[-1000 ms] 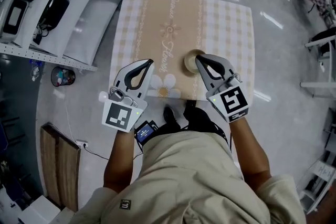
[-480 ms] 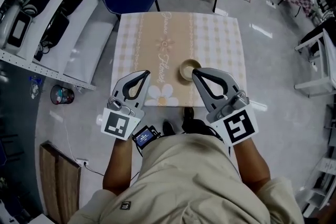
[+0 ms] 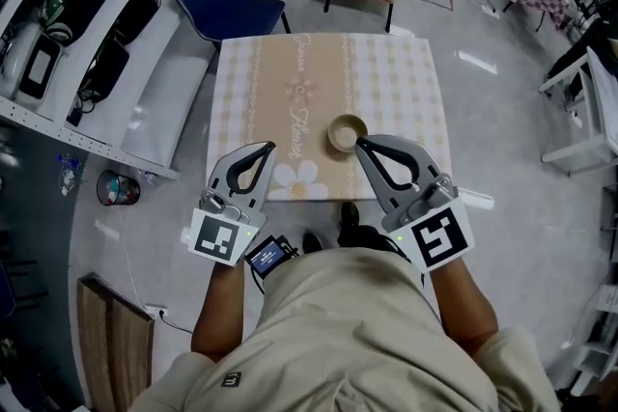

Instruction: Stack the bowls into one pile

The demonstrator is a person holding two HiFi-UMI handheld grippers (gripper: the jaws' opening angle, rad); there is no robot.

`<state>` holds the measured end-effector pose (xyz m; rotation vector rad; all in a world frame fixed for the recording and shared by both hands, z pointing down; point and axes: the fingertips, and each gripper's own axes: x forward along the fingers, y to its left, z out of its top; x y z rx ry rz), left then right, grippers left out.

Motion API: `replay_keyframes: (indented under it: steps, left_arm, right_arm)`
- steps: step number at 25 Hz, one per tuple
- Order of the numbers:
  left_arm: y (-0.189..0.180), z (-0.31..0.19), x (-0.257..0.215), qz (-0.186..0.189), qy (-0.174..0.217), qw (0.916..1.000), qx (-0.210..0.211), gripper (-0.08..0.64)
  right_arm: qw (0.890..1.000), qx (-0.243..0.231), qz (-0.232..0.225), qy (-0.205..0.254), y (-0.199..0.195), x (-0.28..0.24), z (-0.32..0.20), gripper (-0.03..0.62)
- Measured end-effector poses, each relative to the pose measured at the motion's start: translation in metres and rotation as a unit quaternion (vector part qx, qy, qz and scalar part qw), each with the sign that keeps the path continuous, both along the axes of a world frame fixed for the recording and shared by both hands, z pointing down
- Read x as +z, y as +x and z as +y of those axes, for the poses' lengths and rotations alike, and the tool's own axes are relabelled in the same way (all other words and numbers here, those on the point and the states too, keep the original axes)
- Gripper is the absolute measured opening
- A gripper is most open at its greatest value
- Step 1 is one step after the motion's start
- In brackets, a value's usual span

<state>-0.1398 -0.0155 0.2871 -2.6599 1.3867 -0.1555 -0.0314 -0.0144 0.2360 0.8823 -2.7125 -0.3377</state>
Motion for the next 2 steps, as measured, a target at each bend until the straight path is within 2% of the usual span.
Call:
replay_keyframes:
  steps: [2]
  left_arm:
    - [0.0013, 0.004, 0.0001, 0.0, 0.0, 1.0, 0.001, 0.008]
  right_arm:
    - [1.0, 0.0, -0.001, 0.001, 0.0006, -0.001, 0.0038, 0.003]
